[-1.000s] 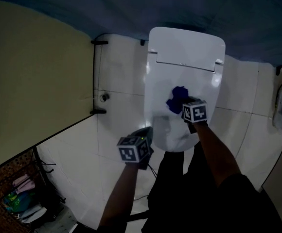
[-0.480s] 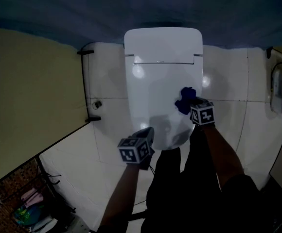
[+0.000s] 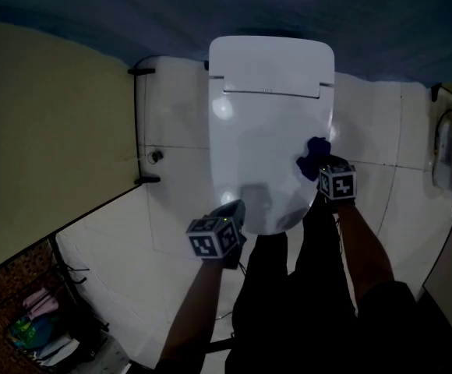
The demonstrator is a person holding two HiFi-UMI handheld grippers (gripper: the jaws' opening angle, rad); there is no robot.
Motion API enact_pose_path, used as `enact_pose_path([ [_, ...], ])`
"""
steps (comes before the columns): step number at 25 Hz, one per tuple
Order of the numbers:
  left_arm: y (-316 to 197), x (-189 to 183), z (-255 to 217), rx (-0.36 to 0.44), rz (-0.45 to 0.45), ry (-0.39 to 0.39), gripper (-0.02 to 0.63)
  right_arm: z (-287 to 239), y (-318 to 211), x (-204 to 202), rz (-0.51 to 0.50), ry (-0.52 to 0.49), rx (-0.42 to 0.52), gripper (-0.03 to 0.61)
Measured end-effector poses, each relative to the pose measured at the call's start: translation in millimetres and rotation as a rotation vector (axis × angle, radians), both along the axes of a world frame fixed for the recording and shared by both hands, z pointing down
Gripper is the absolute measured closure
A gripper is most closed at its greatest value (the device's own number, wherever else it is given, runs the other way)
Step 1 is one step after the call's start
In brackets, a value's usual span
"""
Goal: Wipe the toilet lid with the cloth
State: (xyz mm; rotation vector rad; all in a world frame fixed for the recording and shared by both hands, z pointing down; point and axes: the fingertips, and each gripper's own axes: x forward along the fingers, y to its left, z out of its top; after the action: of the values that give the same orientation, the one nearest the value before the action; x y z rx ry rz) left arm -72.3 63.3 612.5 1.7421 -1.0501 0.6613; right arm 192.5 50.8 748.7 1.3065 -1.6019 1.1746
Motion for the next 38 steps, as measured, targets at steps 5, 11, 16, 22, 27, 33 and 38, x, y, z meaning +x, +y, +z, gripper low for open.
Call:
enact_pose_path([
  [5,8.3,-22.7,2.0,0.016,-0.052,0.006,0.621,-8.6,-1.8,5.8,0.005,0.042,-0.007,0.515],
  [11,20.2,-71.0,-5.2,0.035,-0.119,0.011,0.621,-59.1,-34.8,-76.1,0.052,-0.142,0.139,0.515],
  [16,38.5,-109.9,-12.0,0.036,-0.18,-0.001,0.621,-97.6,-61.4,-189.4,-0.076,-0.285,0.218,0.515],
  [22,55.4,-156.7,-20.1,0.062,-0.257,-0.022,0.621,-98.8,-61.7,-309.8,-0.23,-0.364,0.192,0.515],
  [27,71.0,-181.5,-13.1,0.067,-0.289,-0.028,0.621,-70.7,-50.4,-362.7,-0.2,-0.414,0.088,0.515],
  [33,81.5,-184.0,-1.2,0.044,-0.245,-0.028,0.621,-11.7,-30.5,-331.8,-0.176,-0.265,-0.04,0.515],
  [38,75.8,-157.3,7.1,0.03,-0.199,-0.008,0.621,0.1,-12.8,-293.0,-0.216,-0.2,-0.071,0.515],
])
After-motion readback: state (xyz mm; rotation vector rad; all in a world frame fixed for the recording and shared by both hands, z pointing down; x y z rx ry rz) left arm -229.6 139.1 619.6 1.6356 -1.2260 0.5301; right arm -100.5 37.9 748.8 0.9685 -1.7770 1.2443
